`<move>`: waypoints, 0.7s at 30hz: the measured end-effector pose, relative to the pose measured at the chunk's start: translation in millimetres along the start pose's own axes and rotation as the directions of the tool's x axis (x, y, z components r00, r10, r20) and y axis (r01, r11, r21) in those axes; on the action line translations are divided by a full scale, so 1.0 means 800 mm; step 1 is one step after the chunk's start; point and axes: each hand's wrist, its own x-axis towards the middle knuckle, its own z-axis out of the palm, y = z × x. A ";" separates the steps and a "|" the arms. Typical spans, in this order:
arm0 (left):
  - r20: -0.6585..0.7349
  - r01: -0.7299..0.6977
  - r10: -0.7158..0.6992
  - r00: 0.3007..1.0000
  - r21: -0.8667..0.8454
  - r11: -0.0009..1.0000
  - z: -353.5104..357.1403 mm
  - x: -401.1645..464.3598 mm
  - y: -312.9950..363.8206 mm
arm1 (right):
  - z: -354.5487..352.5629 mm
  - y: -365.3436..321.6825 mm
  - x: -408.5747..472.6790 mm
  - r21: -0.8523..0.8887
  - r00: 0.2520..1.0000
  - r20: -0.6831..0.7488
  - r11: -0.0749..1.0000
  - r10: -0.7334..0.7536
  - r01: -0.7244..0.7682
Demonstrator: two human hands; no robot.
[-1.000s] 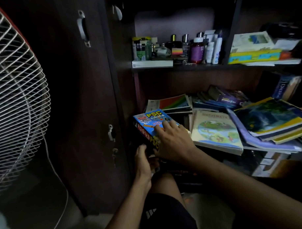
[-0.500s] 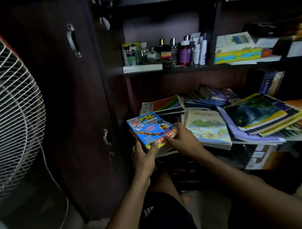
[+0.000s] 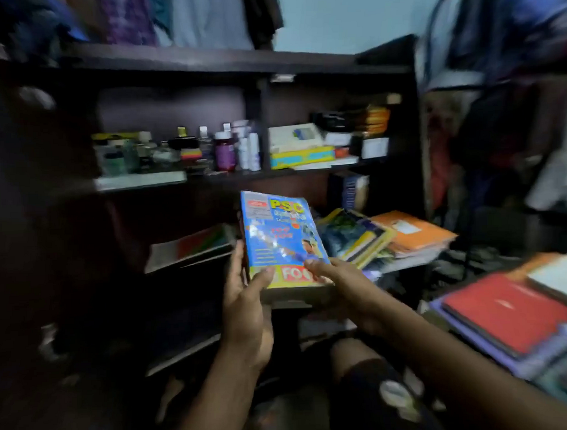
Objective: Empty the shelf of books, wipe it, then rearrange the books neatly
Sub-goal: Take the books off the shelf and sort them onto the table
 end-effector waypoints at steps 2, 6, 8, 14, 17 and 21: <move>0.122 0.125 -0.122 0.985 -0.014 0.992 0.047 -0.012 -0.043 | -0.065 -0.001 -0.040 0.027 0.992 -0.124 1.000 0.018 -0.015; 0.404 0.449 -0.422 0.811 0.033 0.893 0.147 -0.067 -0.141 | -0.195 0.012 -0.164 -0.093 0.898 -0.438 0.996 -0.045 0.005; 0.513 0.483 -0.530 0.675 0.237 0.843 0.200 -0.102 -0.185 | -0.246 0.022 -0.241 -0.159 0.814 -0.577 0.987 -0.066 -0.033; 0.744 0.099 -0.632 0.217 0.627 0.773 0.318 -0.217 -0.276 | -0.343 0.055 -0.444 -0.180 0.580 -0.810 0.978 -0.088 -0.104; 0.751 0.076 -0.649 0.120 0.645 0.760 0.359 -0.259 -0.309 | -0.377 0.076 -0.495 -0.154 0.500 -0.864 0.978 -0.064 -0.143; 0.745 -0.020 -0.663 0.068 0.666 0.746 0.390 -0.280 -0.339 | -0.414 0.087 -0.512 -0.117 0.394 -0.919 0.970 -0.024 -0.212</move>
